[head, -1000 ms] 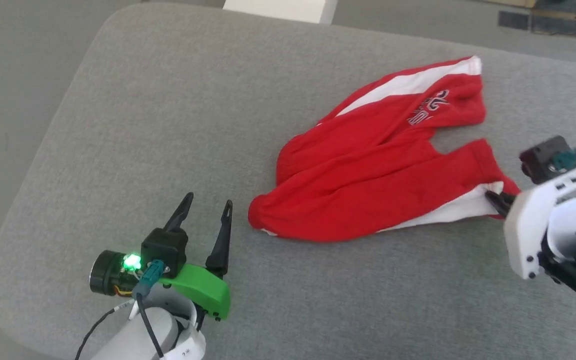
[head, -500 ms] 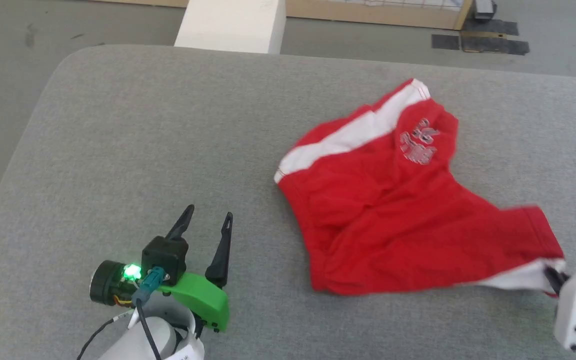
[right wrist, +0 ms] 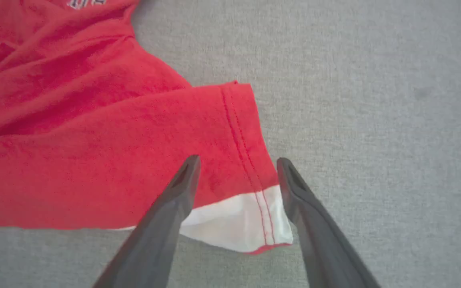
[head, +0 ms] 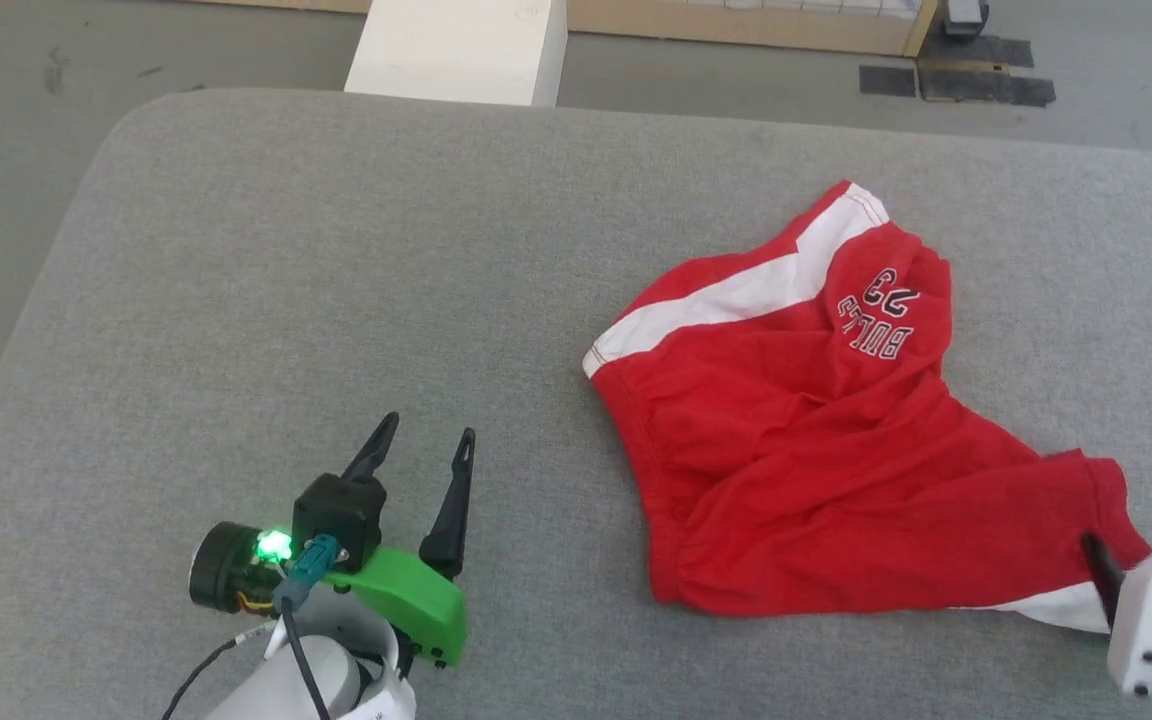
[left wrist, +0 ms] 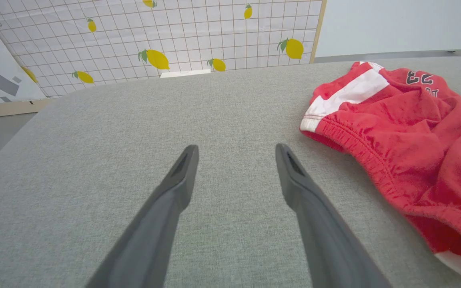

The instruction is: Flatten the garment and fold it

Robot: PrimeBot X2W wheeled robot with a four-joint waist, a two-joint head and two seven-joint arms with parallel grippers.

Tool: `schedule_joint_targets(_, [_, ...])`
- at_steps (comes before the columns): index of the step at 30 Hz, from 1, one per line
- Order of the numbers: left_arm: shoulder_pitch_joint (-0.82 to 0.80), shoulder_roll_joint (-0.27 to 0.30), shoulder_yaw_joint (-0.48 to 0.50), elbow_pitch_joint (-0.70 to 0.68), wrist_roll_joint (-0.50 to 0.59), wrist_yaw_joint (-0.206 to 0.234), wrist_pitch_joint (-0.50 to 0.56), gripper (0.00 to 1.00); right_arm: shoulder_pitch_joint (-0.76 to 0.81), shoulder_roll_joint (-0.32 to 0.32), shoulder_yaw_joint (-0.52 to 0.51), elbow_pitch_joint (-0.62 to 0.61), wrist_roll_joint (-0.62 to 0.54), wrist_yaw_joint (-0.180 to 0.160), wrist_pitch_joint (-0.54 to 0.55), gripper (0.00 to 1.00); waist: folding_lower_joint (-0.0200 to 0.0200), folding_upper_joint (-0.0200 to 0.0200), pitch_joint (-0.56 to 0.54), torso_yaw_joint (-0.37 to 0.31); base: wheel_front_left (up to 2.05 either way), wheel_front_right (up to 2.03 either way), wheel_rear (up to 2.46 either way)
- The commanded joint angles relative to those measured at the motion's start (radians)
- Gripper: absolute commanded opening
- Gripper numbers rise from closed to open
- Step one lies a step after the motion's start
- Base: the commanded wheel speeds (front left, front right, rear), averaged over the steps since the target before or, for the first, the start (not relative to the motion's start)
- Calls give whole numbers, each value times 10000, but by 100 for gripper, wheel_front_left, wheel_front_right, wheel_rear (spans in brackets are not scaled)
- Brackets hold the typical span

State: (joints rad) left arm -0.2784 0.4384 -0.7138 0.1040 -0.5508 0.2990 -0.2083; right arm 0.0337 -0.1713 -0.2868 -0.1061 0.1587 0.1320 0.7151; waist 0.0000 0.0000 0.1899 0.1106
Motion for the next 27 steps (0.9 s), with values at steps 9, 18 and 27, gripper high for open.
schedule_joint_targets(9, [-110,-101,-61,26,-155,-22,2,100,-1103,-943,1971,-1206,526,-13,284,100,0,0,-105,271,0,0,0])
schedule_joint_targets(18, [-446,-351,-134,-85,-89,-95,-102,100,-3620,-2288,4568,-236,1214,-13,2587,100,0,0,798,1195,0,0,0])
schedule_joint_targets(27, [-482,-678,-192,97,-65,-184,-311,100,-5607,-2716,5119,2003,1277,-13,3562,100,0,0,1554,2323,0,0,0])
